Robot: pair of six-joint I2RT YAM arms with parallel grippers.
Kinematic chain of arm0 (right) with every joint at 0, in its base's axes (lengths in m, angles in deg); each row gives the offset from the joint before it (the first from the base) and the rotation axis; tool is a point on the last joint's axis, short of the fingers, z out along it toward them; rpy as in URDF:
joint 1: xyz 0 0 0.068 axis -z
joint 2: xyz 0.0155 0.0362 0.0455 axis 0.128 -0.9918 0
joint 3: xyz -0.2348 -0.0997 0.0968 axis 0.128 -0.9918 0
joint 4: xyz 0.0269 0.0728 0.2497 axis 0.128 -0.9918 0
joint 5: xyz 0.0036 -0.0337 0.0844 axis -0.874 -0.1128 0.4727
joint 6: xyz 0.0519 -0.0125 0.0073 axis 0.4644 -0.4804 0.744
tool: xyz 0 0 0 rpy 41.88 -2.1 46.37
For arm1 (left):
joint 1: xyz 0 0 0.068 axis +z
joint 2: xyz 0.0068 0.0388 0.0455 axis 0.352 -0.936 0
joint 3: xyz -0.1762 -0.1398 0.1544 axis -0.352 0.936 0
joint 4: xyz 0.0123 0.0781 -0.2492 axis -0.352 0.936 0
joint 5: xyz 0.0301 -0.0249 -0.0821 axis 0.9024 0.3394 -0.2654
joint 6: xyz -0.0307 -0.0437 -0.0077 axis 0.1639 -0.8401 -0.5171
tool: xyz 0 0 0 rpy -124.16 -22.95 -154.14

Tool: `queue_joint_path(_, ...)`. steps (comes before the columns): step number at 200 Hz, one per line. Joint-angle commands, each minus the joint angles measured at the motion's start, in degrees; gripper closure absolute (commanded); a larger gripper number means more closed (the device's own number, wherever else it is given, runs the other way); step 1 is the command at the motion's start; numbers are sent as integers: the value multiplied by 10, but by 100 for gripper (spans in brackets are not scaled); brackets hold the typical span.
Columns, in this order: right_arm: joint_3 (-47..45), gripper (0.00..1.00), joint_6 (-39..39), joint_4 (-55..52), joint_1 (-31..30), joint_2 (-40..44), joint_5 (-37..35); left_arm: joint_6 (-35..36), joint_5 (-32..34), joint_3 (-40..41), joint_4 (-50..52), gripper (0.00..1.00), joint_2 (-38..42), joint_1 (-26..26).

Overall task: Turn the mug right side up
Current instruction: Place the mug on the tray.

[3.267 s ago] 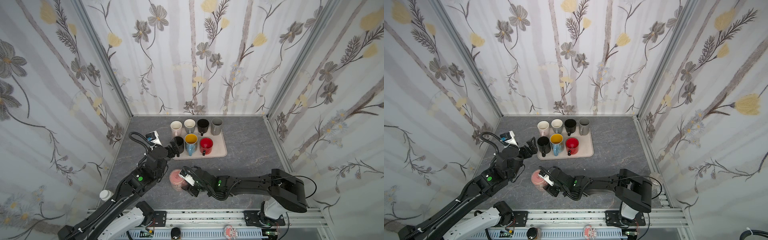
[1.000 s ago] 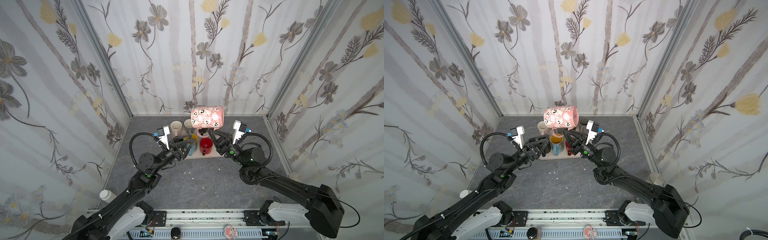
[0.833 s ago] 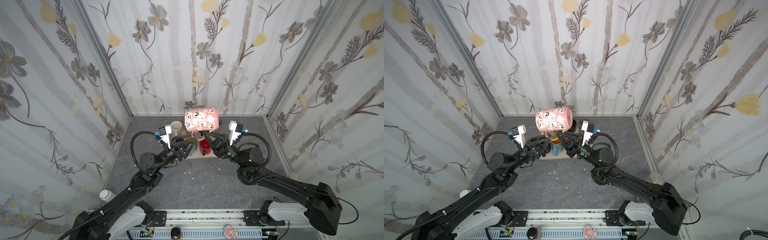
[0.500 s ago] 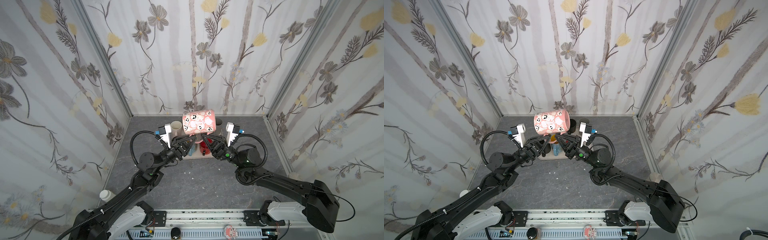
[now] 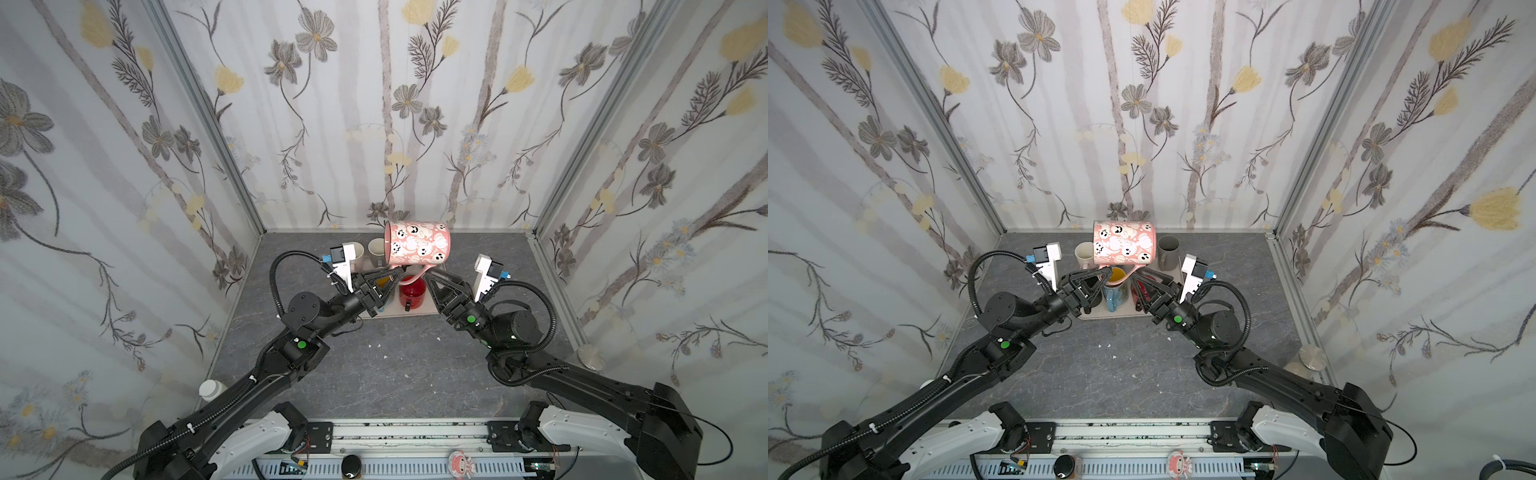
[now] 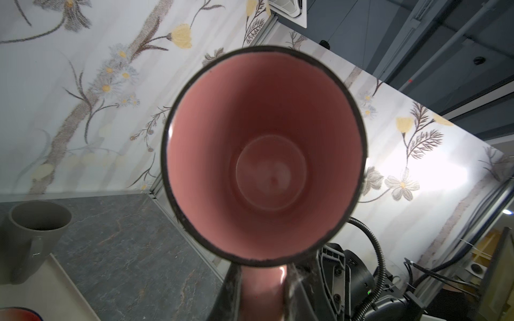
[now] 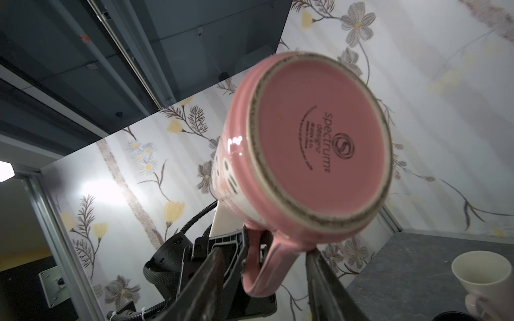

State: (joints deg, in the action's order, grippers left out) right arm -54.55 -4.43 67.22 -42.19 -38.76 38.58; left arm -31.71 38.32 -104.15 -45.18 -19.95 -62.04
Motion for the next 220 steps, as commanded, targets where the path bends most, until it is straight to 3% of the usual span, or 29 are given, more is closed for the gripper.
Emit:
queue_joint_path(1,-18,46,-46,-125,-1,65,-117,63,100,-43,80,100,-18,-23)
queue_joint_path(49,-32,48,-71,-398,-1,223,-362,119,258,-145,221,100,-109,-106)
queue_joint_path(82,-36,48,-81,-497,-1,294,-455,134,382,-235,305,100,-225,-164)
queue_joint_path(107,-36,48,-91,-532,-1,325,-478,118,443,-284,348,100,-314,-180)
queue_joint_path(154,-34,49,-114,-567,-2,367,-496,118,499,-383,387,100,-455,-197)
queue_joint_path(188,-33,48,-127,-581,0,393,-505,107,530,-460,453,100,-554,-197)
queue_joint_path(220,-37,48,-130,-590,0,406,-509,82,539,-481,476,100,-607,-191)
